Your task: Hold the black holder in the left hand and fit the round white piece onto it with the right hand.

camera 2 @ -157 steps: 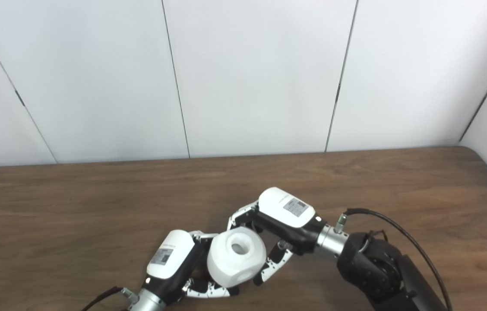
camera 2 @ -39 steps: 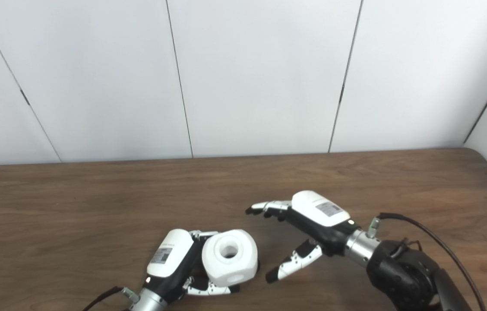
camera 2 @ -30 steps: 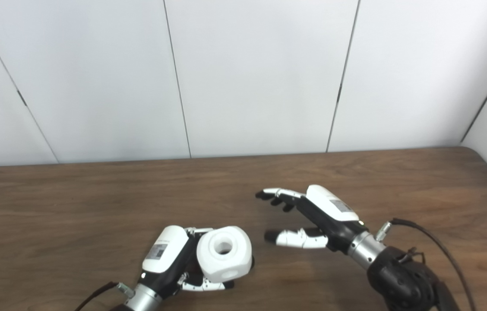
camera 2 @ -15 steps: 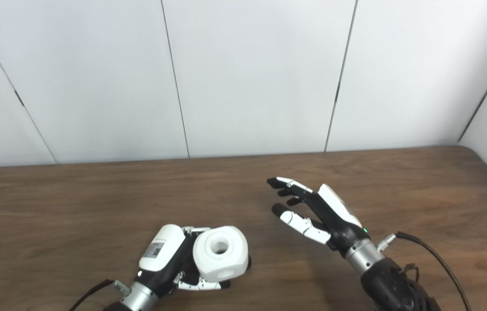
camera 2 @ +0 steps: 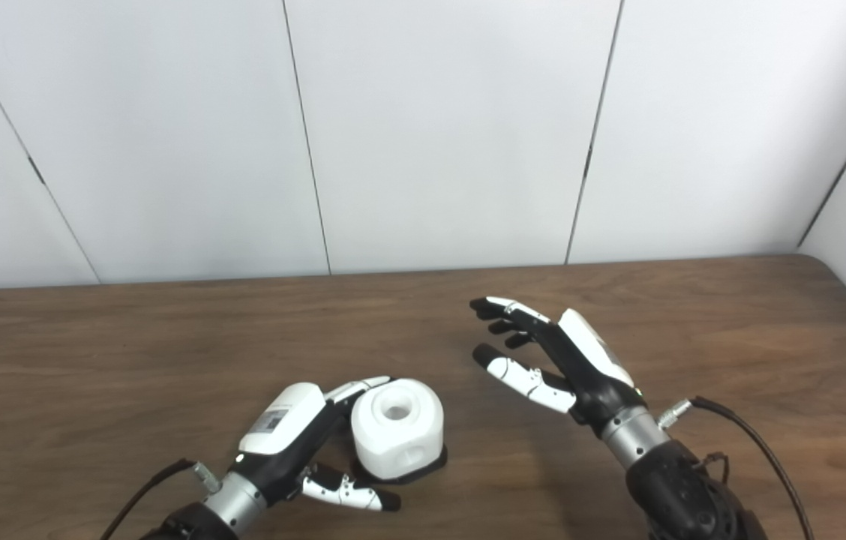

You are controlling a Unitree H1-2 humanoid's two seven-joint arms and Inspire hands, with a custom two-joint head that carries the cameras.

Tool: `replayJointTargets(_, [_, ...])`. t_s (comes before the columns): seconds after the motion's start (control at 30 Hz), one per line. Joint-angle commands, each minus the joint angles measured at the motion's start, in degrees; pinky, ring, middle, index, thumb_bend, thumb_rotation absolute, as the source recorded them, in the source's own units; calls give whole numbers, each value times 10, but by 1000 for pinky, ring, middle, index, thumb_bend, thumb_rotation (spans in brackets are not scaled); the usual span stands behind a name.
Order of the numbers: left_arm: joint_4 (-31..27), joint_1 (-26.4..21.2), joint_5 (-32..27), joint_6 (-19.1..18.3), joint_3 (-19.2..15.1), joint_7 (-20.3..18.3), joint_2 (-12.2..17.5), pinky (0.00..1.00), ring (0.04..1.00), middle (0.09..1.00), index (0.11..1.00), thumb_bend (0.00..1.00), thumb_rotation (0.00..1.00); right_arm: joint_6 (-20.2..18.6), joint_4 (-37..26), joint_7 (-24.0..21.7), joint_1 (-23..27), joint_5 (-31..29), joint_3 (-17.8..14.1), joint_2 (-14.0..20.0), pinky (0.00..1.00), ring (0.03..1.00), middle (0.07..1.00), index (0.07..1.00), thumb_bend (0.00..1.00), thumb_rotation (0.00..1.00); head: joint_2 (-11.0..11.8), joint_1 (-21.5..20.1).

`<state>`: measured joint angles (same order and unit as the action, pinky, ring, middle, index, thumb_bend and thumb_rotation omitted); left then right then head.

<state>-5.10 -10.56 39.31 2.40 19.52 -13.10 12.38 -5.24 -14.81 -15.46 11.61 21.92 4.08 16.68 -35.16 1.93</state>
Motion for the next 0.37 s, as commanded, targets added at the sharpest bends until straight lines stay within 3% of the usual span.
replayJointTargets(0.0, [14,6,4,-50,-3,-38,25,767,875,885,942,1000,326,3,-18,16,22,-1,-4,-1,721,796,832,837,441,865,-1,1])
replayJointTargets(0.33, [8,-1,-25,-51,-14,-61,47,817,888,894,950,1000,323,34,4,27,29,-32,-8,-2,708,803,834,838,422,849,0,3])
